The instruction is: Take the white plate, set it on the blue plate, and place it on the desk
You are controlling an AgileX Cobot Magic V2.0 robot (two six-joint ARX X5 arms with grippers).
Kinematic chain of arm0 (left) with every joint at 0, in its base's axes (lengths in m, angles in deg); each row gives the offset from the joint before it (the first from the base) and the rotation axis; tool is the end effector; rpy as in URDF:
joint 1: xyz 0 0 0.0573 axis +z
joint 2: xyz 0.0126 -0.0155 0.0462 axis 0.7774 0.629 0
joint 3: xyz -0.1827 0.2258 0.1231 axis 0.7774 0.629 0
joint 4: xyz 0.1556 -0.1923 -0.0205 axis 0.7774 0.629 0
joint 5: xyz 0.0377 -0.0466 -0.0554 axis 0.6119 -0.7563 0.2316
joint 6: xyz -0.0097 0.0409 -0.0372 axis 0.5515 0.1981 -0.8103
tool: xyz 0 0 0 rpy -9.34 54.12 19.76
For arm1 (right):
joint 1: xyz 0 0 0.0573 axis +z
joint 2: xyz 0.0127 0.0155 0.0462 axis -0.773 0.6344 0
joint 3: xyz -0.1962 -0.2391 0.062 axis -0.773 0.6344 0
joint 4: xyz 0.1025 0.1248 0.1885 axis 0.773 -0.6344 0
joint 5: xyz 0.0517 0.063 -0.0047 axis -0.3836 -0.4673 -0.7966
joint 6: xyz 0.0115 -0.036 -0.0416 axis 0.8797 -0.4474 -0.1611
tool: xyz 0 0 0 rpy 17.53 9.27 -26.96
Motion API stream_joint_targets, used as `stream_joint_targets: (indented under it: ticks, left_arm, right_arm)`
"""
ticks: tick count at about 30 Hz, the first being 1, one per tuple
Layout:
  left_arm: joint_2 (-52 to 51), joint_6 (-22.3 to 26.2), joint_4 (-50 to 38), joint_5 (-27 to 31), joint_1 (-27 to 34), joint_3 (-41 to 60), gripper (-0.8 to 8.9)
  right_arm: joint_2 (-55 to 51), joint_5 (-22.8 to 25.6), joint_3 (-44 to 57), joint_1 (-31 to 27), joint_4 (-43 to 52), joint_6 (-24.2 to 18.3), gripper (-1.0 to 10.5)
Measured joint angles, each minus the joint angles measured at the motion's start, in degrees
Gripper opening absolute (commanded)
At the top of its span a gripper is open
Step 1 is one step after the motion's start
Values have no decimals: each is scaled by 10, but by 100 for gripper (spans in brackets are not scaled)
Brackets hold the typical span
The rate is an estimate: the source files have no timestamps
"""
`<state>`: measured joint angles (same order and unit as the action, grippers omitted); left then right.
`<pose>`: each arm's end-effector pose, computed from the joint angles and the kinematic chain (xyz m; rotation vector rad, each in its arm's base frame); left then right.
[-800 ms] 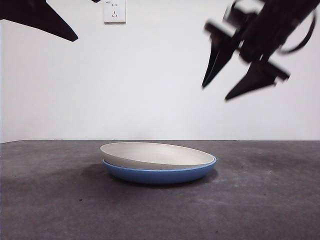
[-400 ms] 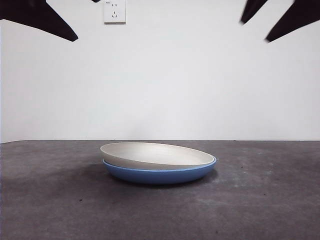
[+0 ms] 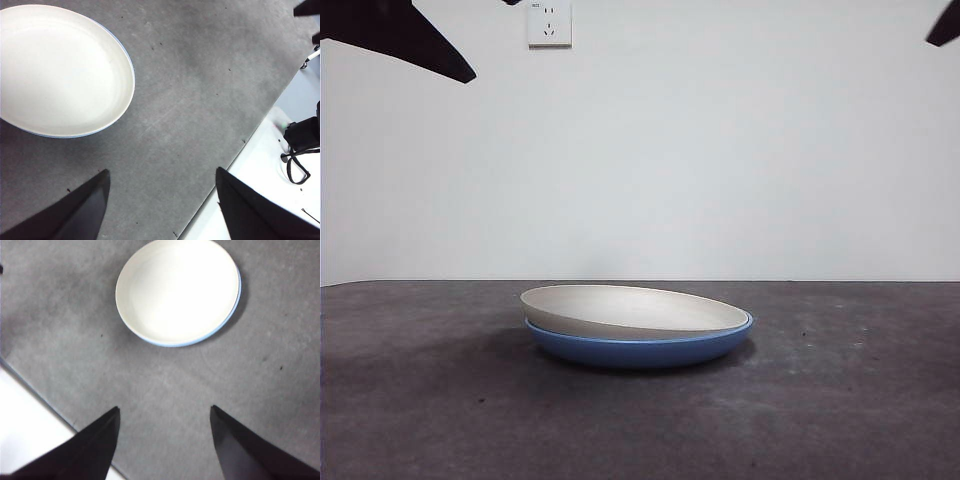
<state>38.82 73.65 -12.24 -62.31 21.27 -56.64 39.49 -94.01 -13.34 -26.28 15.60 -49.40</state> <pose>0.1476 -0.1026 0.3675 -0.0285 0.8671 -0.9437 0.1005 0.0575 0.3729 0.0311 0.8786 0.6863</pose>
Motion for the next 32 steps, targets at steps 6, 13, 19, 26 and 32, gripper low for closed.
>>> stream_joint_targets:
  ticks: [6, 13, 19, 26, 32]
  left_arm:
    - [0, 0, 0, 0, 0, 0, 342]
    - [0, 0, 0, 0, 0, 0, 342]
    - [0, 0, 0, 0, 0, 0, 281]
    - [0, 0, 0, 0, 0, 0, 10]
    - [0, 0, 0, 0, 0, 0, 10]
  right_arm:
    - [-5, 0, 26, 4, -15, 0, 286]
    - [-6, 0, 26, 4, -14, 0, 286]
    - [-6, 0, 26, 4, -14, 0, 282]
    - [-6, 0, 26, 4, -14, -2, 8]
    - [-6, 0, 26, 4, -14, -7, 8]
